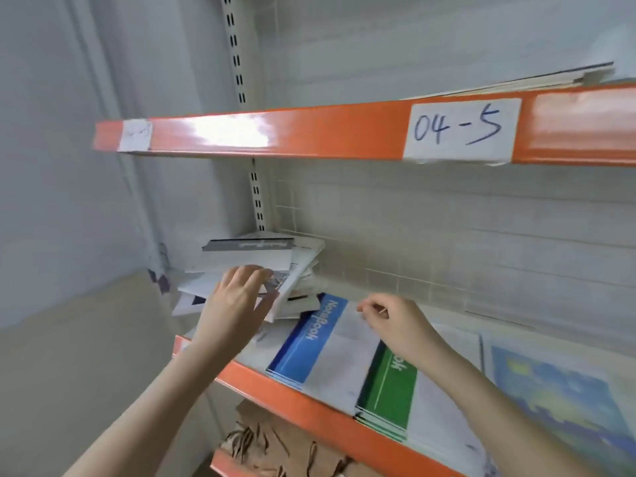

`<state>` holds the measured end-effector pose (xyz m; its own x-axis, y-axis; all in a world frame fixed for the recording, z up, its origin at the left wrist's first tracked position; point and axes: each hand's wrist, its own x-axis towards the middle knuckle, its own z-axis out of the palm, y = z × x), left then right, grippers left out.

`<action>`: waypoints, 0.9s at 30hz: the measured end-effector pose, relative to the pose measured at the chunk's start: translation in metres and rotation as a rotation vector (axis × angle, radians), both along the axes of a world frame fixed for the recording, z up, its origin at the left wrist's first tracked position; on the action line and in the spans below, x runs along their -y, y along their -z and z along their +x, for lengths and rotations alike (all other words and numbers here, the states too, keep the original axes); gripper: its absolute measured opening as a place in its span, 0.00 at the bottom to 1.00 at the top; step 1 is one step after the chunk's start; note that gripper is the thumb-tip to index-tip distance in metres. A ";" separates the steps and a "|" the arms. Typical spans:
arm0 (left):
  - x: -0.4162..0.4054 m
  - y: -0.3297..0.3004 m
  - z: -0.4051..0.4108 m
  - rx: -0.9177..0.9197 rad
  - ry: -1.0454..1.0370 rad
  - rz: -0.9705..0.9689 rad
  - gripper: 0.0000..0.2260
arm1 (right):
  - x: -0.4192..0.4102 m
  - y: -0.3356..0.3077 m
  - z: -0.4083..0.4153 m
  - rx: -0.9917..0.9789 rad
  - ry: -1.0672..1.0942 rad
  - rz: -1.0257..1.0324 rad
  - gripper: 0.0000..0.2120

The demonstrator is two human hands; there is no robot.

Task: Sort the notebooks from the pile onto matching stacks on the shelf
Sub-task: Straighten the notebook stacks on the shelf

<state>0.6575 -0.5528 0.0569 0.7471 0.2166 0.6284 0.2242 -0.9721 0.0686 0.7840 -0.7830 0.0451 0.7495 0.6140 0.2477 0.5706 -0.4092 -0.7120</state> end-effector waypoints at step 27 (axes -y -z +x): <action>-0.113 -0.022 0.021 -0.168 -0.152 -0.431 0.11 | -0.165 -0.003 0.008 -0.994 0.187 0.641 0.05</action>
